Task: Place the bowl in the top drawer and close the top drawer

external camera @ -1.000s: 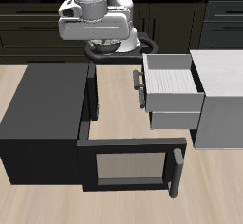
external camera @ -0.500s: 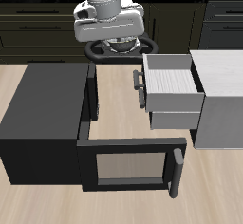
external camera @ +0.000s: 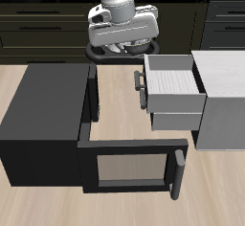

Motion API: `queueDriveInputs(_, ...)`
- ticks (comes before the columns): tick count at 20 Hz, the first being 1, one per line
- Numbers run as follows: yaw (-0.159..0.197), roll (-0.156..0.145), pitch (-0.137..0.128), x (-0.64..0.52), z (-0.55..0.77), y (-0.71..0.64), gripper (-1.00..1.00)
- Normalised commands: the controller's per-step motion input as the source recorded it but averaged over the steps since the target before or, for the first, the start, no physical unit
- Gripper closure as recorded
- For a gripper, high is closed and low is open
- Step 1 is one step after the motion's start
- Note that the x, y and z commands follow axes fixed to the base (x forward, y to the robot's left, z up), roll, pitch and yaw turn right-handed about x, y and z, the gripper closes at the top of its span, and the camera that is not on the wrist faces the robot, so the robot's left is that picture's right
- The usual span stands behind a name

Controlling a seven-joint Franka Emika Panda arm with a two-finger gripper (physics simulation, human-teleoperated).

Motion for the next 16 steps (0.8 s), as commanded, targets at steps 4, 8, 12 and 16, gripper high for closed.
queueDriveInputs(4,-0.004,0.022,0.016,0.01,-0.07,0.26,1.00)
queueDriveInputs(8,0.006,0.029,-0.008,0.03,-0.04,0.30,1.00)
queueDriveInputs(12,-0.021,0.017,0.014,0.02,-0.07,0.28,1.00)
queueDriveInputs(16,0.017,0.008,-0.009,0.03,-0.04,0.18,1.00)
